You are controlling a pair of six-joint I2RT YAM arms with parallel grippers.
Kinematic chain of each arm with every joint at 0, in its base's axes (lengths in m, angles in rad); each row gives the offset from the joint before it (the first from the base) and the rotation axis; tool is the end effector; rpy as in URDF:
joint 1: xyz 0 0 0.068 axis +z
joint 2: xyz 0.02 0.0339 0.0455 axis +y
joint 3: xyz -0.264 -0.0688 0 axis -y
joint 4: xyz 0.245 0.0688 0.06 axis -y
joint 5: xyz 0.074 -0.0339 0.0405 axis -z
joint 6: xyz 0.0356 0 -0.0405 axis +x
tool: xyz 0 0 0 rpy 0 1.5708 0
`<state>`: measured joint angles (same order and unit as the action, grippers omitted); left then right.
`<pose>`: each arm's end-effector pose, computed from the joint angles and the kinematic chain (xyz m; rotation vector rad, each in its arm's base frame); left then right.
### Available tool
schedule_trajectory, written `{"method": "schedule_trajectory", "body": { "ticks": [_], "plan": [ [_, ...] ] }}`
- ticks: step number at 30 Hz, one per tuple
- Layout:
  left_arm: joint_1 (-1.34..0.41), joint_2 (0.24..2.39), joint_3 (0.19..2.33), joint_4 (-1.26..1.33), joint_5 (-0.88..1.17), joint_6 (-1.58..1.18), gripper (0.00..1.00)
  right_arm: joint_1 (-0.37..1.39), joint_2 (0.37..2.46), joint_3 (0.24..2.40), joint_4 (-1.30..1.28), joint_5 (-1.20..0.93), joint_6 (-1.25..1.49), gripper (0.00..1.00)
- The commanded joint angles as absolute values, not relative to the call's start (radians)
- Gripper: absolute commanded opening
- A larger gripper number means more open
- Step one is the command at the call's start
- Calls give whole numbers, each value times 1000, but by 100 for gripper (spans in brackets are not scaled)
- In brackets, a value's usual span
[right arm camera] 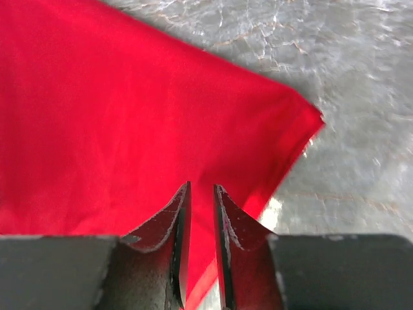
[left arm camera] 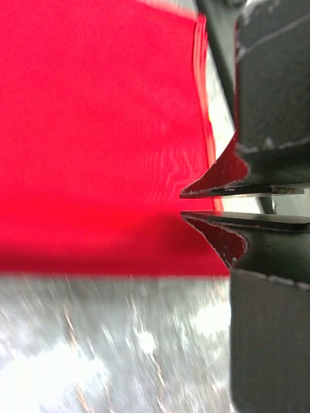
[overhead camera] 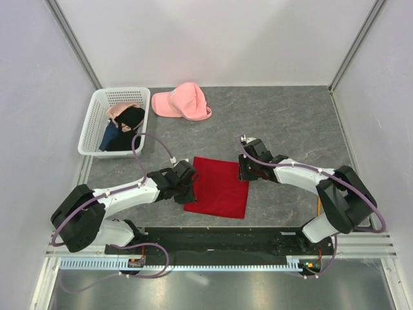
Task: Fold the napkin into a case and place the utensils inside
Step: Rotate the square-folded napkin at the center of the board, then pick up the top corner of the square-folded napkin from the center of the board.
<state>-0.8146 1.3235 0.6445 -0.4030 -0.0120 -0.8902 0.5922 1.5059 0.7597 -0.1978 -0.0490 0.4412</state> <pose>0.1617 -0.1708 0.1655 -0.1087 2.7644 -0.5085 0.2378 0.1621 0.1659 -0.2151 2.5718 0.4682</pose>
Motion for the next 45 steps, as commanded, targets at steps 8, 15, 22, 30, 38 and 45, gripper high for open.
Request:
{"method": "schedule_trajectory", "body": {
  "ticks": [8,15,22,30,38,45],
  "plan": [
    [-828,1374,537,-219,64,-957,18,554,1730,955,-113,69,293,25],
    [-838,1369,629,-253,61,-923,18,555,1602,1049,-354,161,311,52],
    [-836,1302,669,-321,57,-900,19,548,1353,830,-475,12,480,55],
    [-836,1327,654,-321,71,-899,19,546,1207,666,-466,-97,650,45],
    [-836,1289,634,-314,61,-910,19,546,1183,591,-433,-158,669,38],
    [-836,1282,635,-316,58,-908,19,546,1181,564,-413,-160,669,33]
  ]
}}
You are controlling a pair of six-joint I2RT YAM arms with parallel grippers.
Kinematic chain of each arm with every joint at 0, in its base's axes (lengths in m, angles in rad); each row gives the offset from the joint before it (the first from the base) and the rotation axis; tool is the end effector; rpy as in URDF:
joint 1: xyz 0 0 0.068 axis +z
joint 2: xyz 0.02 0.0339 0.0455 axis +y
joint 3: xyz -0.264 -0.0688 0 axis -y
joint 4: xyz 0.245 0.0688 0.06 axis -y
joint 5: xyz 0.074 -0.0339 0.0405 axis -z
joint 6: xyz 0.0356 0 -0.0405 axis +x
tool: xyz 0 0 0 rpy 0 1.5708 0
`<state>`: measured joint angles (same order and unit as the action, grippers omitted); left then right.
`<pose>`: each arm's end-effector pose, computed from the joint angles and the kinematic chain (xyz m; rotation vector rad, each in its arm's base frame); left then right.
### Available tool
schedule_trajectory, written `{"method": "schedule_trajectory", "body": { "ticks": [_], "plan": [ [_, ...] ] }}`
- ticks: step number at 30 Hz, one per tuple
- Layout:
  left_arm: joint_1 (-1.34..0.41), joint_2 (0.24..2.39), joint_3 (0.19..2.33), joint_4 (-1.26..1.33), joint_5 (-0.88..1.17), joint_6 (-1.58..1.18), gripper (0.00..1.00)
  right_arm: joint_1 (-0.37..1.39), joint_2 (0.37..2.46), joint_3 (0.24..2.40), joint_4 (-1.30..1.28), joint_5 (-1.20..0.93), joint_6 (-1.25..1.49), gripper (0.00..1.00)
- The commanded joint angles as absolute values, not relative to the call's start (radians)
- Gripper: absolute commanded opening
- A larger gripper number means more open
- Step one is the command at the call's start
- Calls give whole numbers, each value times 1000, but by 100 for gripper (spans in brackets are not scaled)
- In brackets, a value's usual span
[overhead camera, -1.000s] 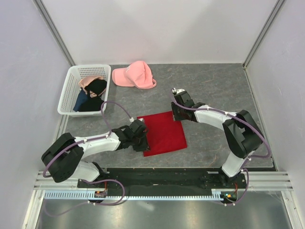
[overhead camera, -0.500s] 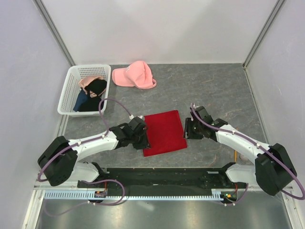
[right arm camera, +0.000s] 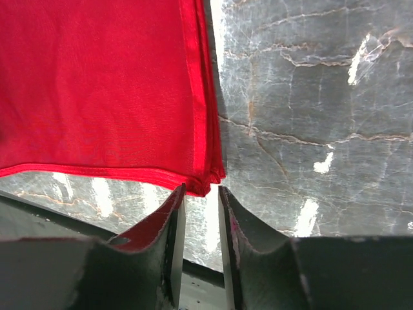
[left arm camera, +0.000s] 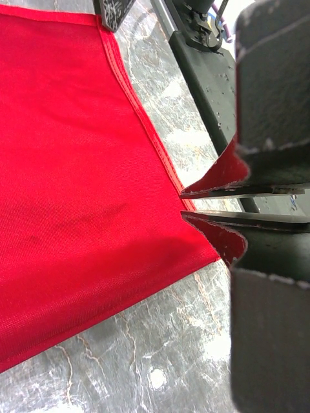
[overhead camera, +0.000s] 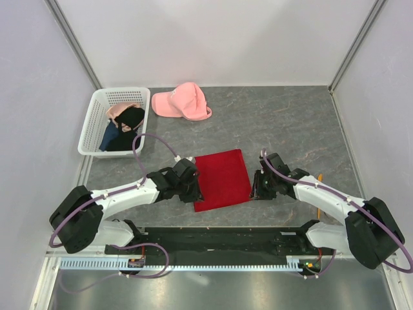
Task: Fold the napkin into a case and place the utensils inside
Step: Pick up the top corner of the square-folded napkin from the center of the board.
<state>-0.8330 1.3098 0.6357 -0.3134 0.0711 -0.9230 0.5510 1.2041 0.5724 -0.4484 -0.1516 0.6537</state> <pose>0.1603 -0.1801 0.1711 -0.0940 2.7372 -0.6948 0.1761 0.1145 0.1674 0.0895 2.7657 0.5656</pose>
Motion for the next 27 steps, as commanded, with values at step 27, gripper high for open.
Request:
{"method": "schedule_trajectory", "body": {
  "ticks": [27],
  "plan": [
    [-838,1232,549,-299,77,-937,26,548,1178,644,-387,-250,598,0]
  ]
}}
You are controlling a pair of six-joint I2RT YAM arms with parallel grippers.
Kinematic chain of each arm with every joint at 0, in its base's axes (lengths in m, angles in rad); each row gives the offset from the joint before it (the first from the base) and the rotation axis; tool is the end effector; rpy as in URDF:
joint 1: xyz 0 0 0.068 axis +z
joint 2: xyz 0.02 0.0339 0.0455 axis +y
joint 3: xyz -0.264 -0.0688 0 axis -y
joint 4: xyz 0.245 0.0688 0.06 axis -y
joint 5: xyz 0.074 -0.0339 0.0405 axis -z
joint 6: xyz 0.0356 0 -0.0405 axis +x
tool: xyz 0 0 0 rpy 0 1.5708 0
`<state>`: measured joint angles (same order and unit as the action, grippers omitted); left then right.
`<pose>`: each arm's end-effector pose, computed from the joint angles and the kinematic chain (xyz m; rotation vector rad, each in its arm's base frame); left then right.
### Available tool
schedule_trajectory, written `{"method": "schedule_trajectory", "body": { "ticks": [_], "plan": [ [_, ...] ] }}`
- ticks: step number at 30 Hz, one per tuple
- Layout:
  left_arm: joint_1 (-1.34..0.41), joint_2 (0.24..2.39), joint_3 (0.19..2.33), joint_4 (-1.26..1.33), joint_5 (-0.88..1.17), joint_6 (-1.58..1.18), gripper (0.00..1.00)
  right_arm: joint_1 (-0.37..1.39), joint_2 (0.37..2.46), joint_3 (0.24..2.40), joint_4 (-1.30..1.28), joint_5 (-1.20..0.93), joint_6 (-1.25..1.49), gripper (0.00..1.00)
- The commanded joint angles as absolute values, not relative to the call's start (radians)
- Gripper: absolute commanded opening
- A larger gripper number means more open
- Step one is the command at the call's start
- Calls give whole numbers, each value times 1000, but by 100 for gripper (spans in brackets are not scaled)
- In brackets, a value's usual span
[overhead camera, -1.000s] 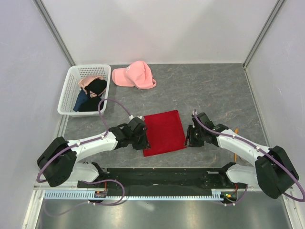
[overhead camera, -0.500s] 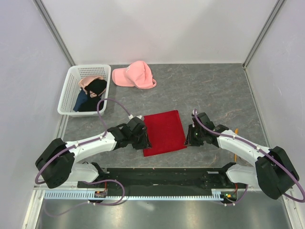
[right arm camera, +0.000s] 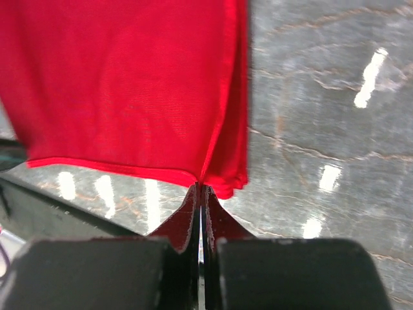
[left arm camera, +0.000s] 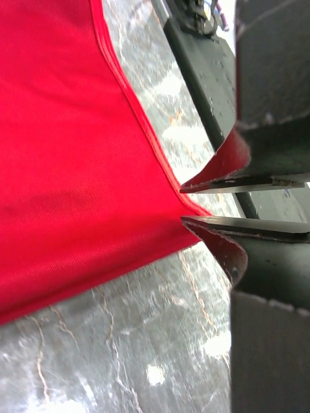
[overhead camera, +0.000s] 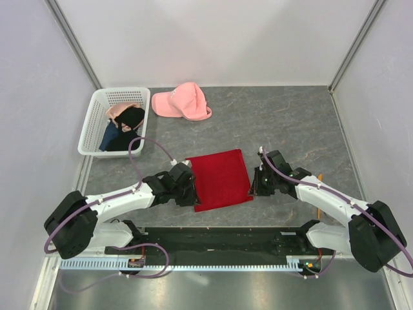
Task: Fold the napkin into a case and place the utensils inside
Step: Pick up the top corner of the square-folded napkin from the center of the board, then fold the top corner of the square-folded napkin at the center of the board.
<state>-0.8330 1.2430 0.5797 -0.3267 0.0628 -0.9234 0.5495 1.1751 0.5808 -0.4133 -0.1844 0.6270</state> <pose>0.1498 -0.1681 0.1683 -0.0980 2.7350 -0.6843 0.1783 0.1168 0.1775 0.0324 2.7021 0.6414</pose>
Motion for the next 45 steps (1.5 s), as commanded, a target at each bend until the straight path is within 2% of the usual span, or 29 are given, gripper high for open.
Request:
{"method": "schedule_trajectory", "body": {
  "ticks": [1,6,16,24,33,45],
  "plan": [
    [-838,1229,543,-295,81,-940,26,548,1190,649,-364,-261,597,0],
    [-836,1216,503,-276,78,-959,25,567,1264,710,-264,-324,614,0],
    [-838,1236,480,-241,71,-969,24,679,1684,998,-104,-393,604,0],
    [-838,1218,468,-242,60,-982,24,689,1917,1232,-75,-432,607,0],
    [-836,1147,494,-316,25,-986,24,690,1991,1301,-34,-451,641,0],
    [-836,1193,462,-278,54,-996,23,684,2045,1353,-25,-420,667,0]
  ]
}}
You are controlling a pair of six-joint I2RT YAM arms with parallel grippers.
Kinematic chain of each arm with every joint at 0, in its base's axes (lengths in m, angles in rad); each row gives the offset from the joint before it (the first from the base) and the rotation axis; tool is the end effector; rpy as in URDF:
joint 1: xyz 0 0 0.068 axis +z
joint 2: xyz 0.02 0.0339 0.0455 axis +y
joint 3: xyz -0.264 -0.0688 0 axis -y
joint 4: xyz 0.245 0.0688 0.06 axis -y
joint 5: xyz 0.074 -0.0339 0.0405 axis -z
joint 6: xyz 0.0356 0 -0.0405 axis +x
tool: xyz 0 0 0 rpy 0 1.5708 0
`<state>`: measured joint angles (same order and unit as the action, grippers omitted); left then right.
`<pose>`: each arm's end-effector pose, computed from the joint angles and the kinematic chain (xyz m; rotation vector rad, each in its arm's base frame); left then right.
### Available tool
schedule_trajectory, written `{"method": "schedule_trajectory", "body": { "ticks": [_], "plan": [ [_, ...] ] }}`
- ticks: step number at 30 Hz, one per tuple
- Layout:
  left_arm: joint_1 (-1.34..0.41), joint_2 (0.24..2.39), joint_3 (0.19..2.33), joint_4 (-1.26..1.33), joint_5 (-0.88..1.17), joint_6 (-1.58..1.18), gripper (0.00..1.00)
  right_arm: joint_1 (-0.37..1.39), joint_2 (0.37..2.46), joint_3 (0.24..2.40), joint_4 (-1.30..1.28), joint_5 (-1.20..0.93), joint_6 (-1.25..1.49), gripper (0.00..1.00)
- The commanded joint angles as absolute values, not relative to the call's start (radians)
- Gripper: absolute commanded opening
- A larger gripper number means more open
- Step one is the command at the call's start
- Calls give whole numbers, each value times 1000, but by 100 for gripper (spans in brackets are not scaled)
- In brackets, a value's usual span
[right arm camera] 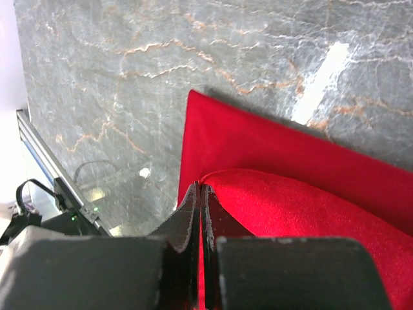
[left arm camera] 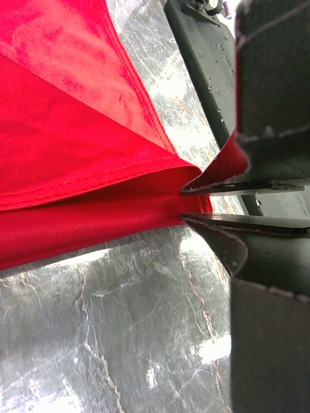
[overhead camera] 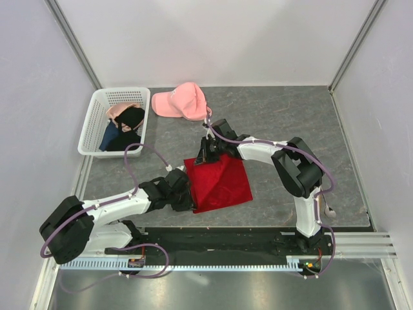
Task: Fold the napkin into a case and place the utensils inside
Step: Fold the top corner of the square-folded napkin at the center of the board.
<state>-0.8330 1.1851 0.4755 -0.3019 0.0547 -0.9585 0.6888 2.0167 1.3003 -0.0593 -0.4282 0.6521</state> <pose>0.1356 -0.1521 0.1511 -0.1513 2.7533 -0.6653 0.3256 0.2873 0.1616 -0.2799 2.5486 1.1012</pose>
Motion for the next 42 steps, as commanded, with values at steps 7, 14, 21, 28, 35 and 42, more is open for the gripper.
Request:
{"method": "schedule_trajectory", "body": {
  "ticks": [7,14,21,28,35,42],
  "plan": [
    [-836,1192,449,-272,57,-996,23,681,2080,1391,-25,-420,673,0],
    [-838,1195,446,-267,58,-996,23,680,2097,1401,-25,-417,675,0],
    [-836,1167,448,-287,52,-996,22,678,2109,1410,-25,-426,675,2],
    [-836,1062,483,-411,-27,-1048,28,675,2121,1422,-23,-454,669,13],
    [-836,899,497,-459,-141,-1088,41,669,2114,1485,-44,-468,660,33],
    [-836,1138,632,-286,-3,-960,33,603,1978,1427,-126,-463,601,50]
  ]
}}
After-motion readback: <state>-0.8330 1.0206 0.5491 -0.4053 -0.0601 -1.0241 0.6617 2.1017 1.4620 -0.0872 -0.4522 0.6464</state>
